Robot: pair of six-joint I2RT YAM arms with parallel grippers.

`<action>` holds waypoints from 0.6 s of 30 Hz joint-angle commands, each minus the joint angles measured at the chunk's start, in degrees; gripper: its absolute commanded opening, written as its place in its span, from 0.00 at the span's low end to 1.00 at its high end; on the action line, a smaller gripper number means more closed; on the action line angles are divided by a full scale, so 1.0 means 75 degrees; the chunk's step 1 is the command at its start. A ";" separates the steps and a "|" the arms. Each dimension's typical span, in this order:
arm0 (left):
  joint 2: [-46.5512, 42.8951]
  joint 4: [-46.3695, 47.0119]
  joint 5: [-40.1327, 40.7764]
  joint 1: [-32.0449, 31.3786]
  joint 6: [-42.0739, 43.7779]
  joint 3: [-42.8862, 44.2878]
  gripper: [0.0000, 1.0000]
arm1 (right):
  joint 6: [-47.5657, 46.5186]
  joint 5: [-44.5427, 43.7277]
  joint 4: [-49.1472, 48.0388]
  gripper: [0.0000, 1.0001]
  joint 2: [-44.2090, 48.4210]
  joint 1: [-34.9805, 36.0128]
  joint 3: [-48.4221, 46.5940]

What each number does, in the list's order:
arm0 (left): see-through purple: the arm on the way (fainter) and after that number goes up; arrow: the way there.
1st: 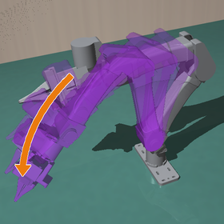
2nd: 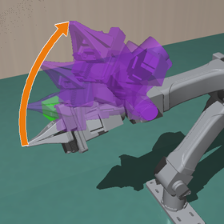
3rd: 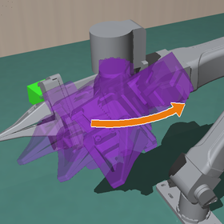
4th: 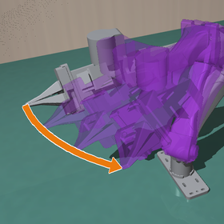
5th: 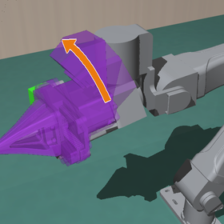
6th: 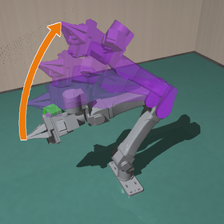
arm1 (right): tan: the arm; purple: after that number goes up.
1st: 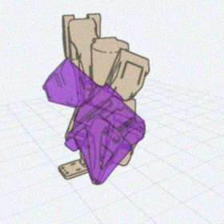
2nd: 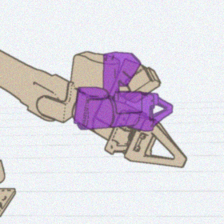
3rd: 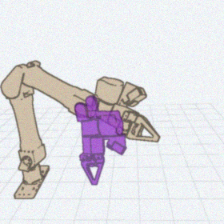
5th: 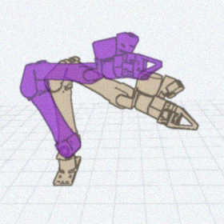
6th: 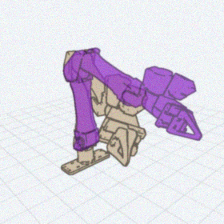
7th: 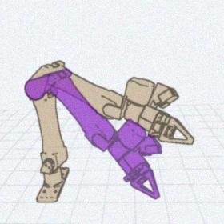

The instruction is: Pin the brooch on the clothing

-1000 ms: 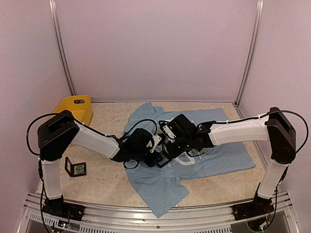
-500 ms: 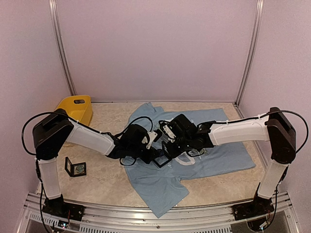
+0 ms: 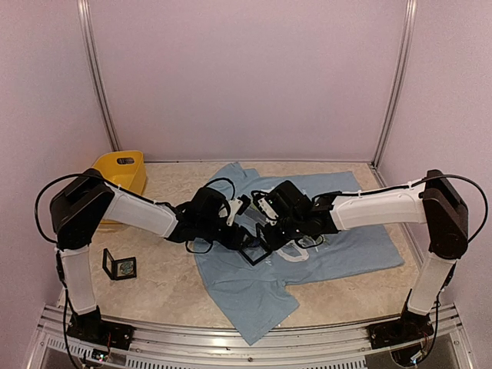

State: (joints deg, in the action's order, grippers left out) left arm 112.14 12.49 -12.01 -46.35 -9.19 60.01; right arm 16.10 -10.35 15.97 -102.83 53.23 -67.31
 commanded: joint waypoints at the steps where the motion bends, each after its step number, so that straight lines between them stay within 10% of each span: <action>1: 0.0371 -0.0066 -0.0401 0.0153 -0.0241 0.0481 0.55 | -0.0013 -0.0041 -0.0147 0.03 0.0149 -0.0043 0.0113; 12: 0.0997 -0.0510 -0.0741 0.0110 -0.0315 0.0927 0.59 | -0.0006 -0.0034 -0.0157 0.03 0.0152 -0.0055 0.0128; 18: 0.0776 -0.0459 -0.0840 0.0000 -0.0311 0.0747 0.44 | -0.0002 -0.0025 -0.0159 0.03 0.0143 -0.0066 0.0106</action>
State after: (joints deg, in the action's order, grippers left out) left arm 118.50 10.57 -16.75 -45.50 -11.42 66.15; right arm 16.10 -10.33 15.51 -102.83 53.19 -67.05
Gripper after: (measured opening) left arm 0.487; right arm 0.070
